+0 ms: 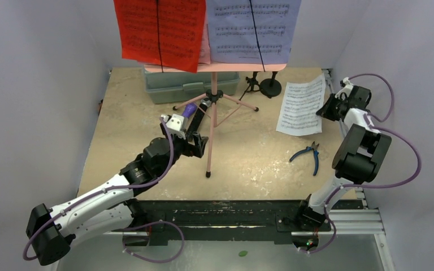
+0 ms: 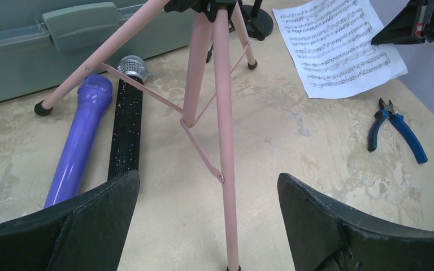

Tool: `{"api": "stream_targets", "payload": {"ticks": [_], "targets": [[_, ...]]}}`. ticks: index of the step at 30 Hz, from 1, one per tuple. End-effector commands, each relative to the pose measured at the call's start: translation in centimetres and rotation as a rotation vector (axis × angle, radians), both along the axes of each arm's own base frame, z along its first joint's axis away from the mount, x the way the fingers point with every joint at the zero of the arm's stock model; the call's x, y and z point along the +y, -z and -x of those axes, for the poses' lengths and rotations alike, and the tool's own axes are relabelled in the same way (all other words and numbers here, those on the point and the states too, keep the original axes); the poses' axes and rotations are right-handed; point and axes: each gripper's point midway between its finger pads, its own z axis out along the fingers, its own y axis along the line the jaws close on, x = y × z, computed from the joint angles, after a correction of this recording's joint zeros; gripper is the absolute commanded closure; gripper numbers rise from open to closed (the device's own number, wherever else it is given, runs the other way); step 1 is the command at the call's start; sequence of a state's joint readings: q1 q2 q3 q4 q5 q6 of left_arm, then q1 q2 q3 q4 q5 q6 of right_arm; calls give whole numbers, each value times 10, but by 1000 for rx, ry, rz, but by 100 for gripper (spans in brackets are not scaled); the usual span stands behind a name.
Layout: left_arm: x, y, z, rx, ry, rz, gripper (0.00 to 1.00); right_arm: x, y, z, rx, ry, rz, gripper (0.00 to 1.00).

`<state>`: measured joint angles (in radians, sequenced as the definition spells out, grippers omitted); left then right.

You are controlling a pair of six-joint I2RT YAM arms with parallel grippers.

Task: Pack up the instrument practice props
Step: Place the sheet music at the center of the board.

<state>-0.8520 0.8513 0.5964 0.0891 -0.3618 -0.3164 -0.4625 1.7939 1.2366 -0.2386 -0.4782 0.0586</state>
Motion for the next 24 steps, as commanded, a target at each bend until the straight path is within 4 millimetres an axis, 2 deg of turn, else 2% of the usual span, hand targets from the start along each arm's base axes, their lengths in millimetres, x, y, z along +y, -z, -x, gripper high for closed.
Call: {"api": "stream_targets", "payload": {"ticks": [1, 8, 24], "targets": [[-2, -16, -7, -50, -10, 6, 8, -26, -31, -27, -89, 25, 158, 98], [-3, -14, -7, -47, -8, -2, 8, -38, -35, -43, -103, 32, 229, 100], [-4, -16, -9, -50, -12, -5, 8, -32, -60, -93, -189, 46, 323, 100]]}}
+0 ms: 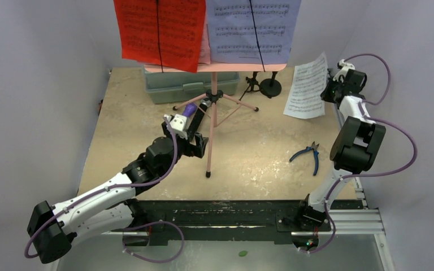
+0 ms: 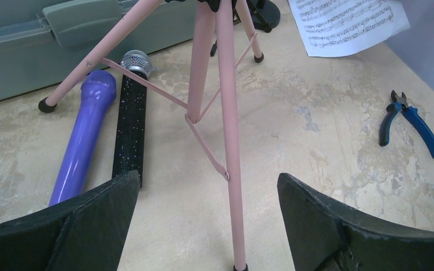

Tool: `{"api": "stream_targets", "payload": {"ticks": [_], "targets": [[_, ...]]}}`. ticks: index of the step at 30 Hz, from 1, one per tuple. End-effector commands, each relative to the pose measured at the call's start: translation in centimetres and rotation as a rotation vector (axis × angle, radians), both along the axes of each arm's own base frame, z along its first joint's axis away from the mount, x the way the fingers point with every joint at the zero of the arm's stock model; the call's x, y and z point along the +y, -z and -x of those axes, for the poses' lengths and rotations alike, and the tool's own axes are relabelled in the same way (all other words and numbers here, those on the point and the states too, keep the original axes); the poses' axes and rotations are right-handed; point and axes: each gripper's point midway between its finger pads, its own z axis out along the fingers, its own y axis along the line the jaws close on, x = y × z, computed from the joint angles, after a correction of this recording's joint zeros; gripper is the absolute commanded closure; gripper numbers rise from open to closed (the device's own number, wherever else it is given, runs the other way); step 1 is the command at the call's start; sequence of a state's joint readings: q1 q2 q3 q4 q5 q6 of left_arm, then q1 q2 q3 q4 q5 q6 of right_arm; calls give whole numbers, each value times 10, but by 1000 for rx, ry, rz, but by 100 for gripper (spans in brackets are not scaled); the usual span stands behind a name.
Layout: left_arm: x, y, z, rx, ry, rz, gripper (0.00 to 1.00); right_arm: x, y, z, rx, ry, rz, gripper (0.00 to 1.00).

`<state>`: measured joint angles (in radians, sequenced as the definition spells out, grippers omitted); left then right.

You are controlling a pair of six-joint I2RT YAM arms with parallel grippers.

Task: Pack up the instrument practice props
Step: Place the sheet music at the center of the board.

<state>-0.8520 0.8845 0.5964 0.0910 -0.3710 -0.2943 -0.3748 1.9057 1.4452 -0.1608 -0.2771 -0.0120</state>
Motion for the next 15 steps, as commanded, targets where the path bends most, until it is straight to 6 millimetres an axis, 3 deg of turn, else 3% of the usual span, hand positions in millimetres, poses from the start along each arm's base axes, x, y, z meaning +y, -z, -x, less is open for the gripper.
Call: {"api": "stream_targets", "payload": {"ticks": [1, 8, 15], "targets": [[-3, -27, -6, -60, -5, 39, 8, -7, -29, -27, -85, 20, 77, 100], [0, -29, -3, -63, -8, 44, 8, -4, -26, -39, -73, 13, 128, 98], [1, -32, -2, -63, -6, 52, 8, -17, -34, -42, -73, 40, 222, 72]]}}
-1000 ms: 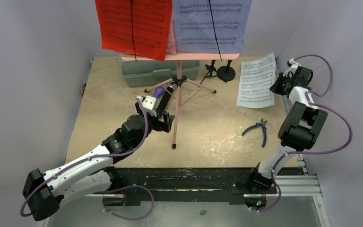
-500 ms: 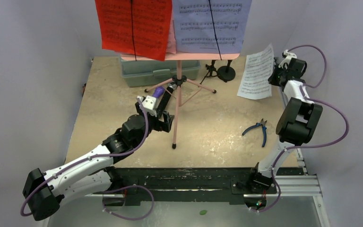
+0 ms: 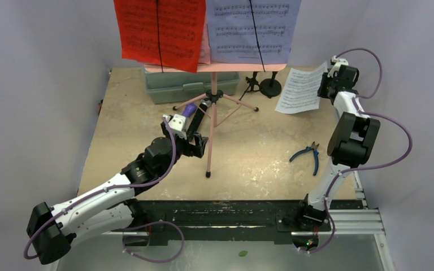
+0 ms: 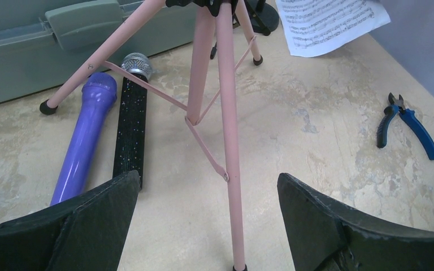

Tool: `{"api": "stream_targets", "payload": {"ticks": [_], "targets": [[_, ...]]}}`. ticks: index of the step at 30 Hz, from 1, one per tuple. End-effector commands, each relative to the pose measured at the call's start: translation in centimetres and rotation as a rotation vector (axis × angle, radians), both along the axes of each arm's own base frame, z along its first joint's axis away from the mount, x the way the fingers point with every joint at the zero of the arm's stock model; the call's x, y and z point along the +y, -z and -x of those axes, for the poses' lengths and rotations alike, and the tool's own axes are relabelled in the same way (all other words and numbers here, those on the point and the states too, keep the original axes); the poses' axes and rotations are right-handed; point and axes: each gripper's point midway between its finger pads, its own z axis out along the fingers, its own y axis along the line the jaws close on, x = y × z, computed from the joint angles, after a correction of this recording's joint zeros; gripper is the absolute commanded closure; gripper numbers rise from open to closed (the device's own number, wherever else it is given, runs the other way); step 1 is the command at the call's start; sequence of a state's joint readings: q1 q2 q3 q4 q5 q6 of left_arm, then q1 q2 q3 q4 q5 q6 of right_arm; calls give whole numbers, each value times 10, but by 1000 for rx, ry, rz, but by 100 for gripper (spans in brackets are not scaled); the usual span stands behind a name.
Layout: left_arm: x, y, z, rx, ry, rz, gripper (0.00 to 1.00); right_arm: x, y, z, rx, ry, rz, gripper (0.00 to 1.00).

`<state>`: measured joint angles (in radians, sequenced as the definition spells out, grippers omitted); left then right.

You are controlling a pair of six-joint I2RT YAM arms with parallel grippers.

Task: Pack up the instrument practice props
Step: Place the sheet music at the center of the board.

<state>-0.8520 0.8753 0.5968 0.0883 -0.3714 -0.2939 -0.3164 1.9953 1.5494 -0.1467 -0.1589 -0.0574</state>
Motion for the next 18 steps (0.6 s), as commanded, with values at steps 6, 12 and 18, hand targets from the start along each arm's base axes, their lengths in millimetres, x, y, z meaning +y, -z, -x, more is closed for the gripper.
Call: {"api": "stream_targets", "payload": {"ticks": [6, 12, 18], "targets": [[2, -31, 0, -59, -7, 54, 8, -12, -66, -4, -131, 5, 137, 54], [2, -31, 0, -57, -5, 63, 8, 13, -91, 20, -161, -102, 127, 43], [2, -31, 2, -58, -1, 69, 8, 62, -114, 58, -167, -349, 87, 36]]}}
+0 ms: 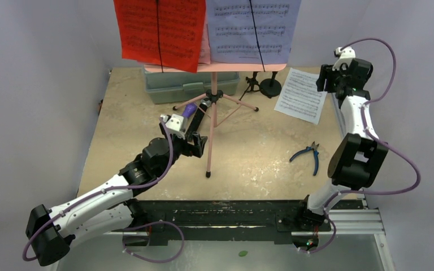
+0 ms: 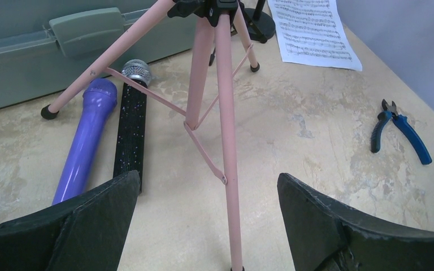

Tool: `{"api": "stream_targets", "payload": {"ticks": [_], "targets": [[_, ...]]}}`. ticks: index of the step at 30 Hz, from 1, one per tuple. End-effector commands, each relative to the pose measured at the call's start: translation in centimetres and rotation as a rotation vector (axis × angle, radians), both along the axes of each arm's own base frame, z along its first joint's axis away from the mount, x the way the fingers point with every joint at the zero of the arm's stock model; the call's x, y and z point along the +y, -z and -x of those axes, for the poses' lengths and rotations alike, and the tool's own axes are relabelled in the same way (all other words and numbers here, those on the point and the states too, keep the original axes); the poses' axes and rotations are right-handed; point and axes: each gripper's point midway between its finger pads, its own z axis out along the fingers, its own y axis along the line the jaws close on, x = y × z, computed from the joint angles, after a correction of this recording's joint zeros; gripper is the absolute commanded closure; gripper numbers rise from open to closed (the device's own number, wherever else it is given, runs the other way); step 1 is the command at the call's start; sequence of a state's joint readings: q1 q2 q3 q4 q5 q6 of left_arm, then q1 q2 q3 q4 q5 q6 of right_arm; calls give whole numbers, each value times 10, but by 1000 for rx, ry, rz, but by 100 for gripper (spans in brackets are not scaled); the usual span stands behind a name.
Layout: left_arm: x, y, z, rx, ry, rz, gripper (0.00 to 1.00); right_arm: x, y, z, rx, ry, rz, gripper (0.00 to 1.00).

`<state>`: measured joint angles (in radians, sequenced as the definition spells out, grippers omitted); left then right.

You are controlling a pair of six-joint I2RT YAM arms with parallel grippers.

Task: Pack up the instrument practice props
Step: Place the sheet music at the center of the board, then pick up the sheet music from the music stand.

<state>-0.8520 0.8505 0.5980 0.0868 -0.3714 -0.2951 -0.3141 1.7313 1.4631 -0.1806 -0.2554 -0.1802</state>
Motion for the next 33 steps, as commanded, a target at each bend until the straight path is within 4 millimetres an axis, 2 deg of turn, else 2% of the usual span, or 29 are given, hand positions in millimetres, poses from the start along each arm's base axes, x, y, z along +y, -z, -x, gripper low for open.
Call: {"api": "stream_targets", "payload": {"ticks": [1, 6, 12, 19, 23, 29, 33], "targets": [[0, -24, 0, -43, -2, 52, 8, 47, -26, 34, -13, -243, -11, 35], [-1, -24, 0, -44, 3, 61, 8, 88, -68, 75, -107, -409, -35, 28], [-3, -26, 1, -46, 13, 70, 8, 130, -134, 125, -238, -583, -47, 20], [-3, -26, 3, -43, 19, 83, 8, 178, -197, 170, -309, -805, -192, 10], [-4, -28, 3, -45, 20, 91, 8, 198, -227, 190, -338, -891, -252, 5], [-6, -28, 3, -43, 25, 92, 8, 230, -266, 214, -356, -1001, -329, 3], [-7, -28, 2, -43, 26, 93, 9, 240, -287, 215, -377, -1017, -339, 1]]}}
